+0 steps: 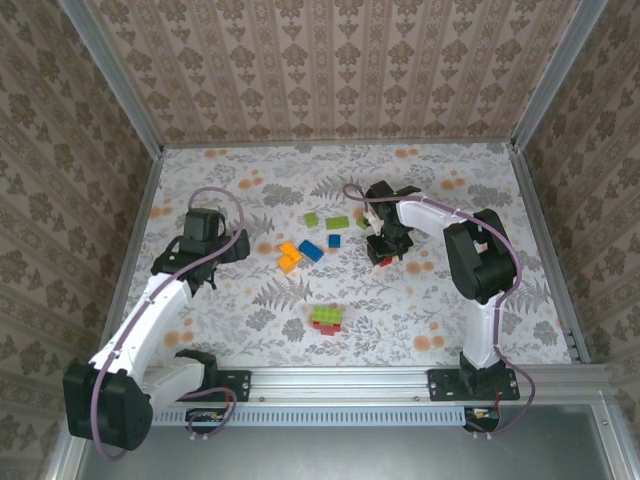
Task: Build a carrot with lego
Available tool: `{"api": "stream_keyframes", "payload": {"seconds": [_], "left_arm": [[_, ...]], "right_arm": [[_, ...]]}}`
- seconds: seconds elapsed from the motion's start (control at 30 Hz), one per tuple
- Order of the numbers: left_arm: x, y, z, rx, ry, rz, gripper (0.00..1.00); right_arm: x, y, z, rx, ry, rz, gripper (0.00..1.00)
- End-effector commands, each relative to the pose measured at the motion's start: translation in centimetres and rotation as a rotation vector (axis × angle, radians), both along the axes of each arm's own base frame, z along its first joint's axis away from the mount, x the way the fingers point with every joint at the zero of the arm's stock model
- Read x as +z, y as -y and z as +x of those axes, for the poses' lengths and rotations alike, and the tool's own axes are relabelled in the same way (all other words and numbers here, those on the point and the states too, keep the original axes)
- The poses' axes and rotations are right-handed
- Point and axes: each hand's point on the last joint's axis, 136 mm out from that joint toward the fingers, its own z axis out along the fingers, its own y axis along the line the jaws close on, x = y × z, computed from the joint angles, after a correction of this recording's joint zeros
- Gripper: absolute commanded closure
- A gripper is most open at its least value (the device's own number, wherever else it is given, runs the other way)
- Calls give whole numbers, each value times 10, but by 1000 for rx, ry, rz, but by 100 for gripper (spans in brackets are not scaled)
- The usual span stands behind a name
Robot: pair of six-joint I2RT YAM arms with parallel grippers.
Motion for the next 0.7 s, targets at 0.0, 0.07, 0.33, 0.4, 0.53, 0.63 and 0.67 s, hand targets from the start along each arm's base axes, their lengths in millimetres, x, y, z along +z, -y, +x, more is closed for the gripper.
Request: {"api": "stream_keyframes", "payload": {"seconds": [0.0,0.07,0.33,0.4,0.53,0.63,0.67], "left_arm": [[24,36,-3,-188,107,-127,3],[40,62,-14,-334,192,-230,0],[103,124,-93,-822,540,-485,0],[107,135,-111,-921,580,-522,0],[97,144,-134,-985,657,-482,0],[78,152,-139,-1001,638,-464,0],[72,156,-141,-1016,627,-466,0]], "right_arm": [[1,0,0,-12,-11,15,62],[5,-1,-1,-24,-1,29,63],[18,-10,-14,-68,35,108,64],[25,-11,-17,-62,46,113,64],[37,-17,-22,-48,73,136,64],[43,-22,-28,-30,86,148,64],[44,-23,-30,-27,87,150,64]]}}
